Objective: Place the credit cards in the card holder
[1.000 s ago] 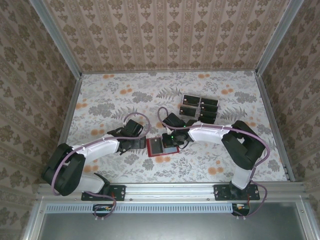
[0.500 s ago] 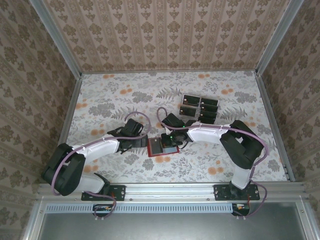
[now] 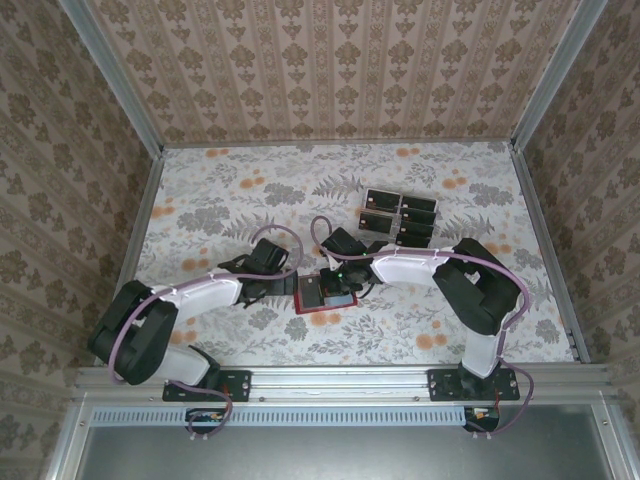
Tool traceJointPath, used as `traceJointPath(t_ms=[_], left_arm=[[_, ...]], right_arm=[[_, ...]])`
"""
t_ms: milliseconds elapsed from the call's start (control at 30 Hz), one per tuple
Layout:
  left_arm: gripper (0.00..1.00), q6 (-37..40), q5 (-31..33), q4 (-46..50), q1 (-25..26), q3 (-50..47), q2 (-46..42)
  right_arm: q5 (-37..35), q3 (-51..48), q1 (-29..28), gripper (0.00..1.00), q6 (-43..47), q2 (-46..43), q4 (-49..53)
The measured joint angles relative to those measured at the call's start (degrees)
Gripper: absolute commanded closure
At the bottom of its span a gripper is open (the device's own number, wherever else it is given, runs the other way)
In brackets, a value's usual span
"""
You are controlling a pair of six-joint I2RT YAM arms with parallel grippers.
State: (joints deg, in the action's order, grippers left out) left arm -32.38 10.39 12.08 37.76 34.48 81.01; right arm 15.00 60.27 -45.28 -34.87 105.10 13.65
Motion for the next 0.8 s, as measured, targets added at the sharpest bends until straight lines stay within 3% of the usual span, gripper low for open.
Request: traceJointPath(t_ms=[800], left_arm=[[0.00,-1.55,3.50,-3.15,1.55,-1.55,0.81]], right_arm=[[5.25,0.00,0.02,1.00,-3.56,2.03,-4.85]])
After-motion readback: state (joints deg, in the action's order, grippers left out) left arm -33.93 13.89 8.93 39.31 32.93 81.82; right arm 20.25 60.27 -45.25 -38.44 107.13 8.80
